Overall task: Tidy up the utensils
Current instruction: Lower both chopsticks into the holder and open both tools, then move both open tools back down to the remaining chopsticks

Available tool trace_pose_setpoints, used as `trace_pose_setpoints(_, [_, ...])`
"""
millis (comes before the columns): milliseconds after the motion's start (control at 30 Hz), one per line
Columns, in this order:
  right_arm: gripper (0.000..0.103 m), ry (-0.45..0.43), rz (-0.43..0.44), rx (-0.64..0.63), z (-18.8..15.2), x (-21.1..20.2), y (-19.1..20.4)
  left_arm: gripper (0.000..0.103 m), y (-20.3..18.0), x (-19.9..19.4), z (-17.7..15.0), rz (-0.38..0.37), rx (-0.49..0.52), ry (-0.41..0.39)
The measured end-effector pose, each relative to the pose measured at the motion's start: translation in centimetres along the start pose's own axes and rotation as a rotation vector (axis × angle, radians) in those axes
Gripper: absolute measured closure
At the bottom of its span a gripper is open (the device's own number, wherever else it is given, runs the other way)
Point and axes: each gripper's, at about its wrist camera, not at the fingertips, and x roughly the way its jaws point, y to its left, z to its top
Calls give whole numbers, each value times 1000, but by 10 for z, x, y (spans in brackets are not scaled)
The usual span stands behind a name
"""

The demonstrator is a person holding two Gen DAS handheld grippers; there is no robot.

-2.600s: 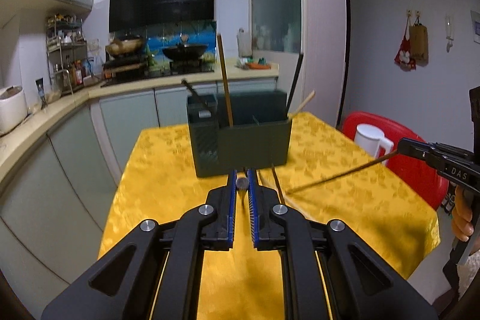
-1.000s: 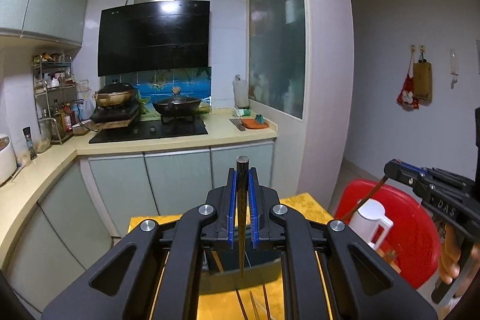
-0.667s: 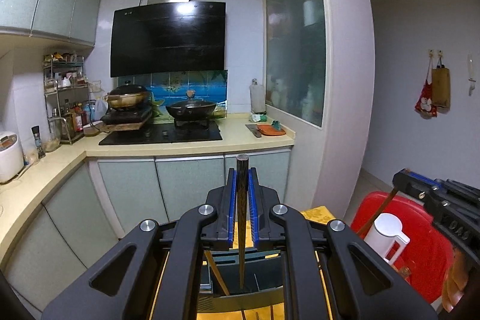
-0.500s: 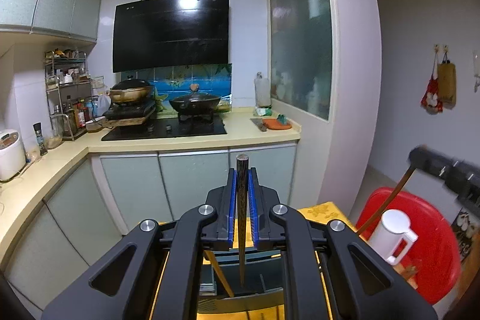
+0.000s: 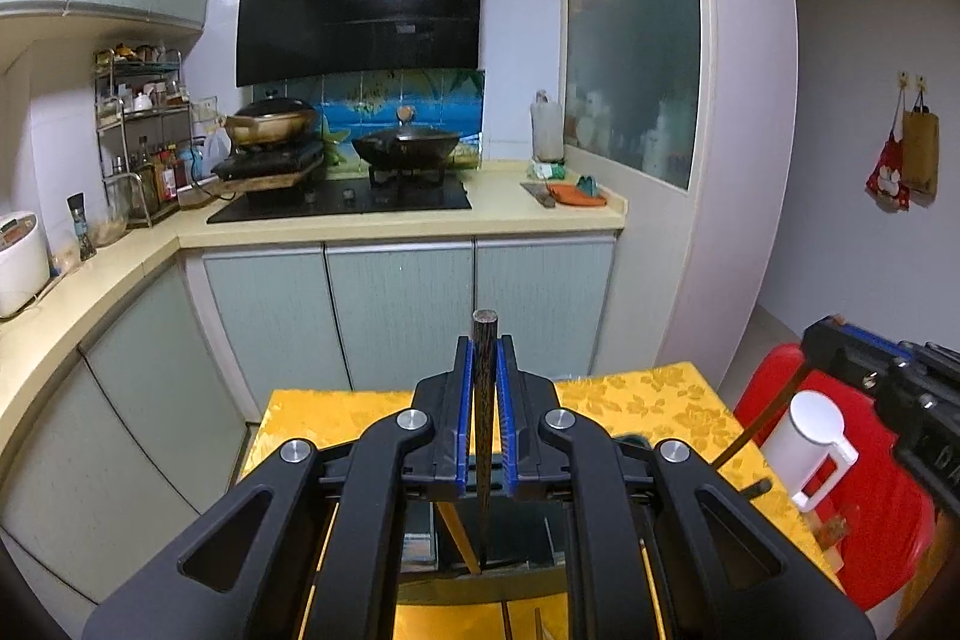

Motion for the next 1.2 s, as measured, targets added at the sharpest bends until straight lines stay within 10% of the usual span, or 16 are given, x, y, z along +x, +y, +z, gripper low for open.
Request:
trace_pose_setpoints(233, [94, 76, 57, 12, -9, 13, 6, 94, 1, 0, -7, -8, -19, 10])
trace_pose_setpoints(300, [91, 83, 66, 17, -7, 15, 8, 75, 2, -4, -5, -16, -24, 8])
trace_pose_setpoints(400, [59, 78, 73, 47, -7, 9, 5, 54, 3, -16, -3, -16, -27, -26])
trace_pose_setpoints(600, [57, 56, 67, 44, -8, -2, 3, 27, 10, -38, 1, -36, -45, -60])
trace_pose_setpoints(1200, [57, -27, 22, -41, -60, -58, -4, 20, 22, -77, -71, -26, 29, -46])
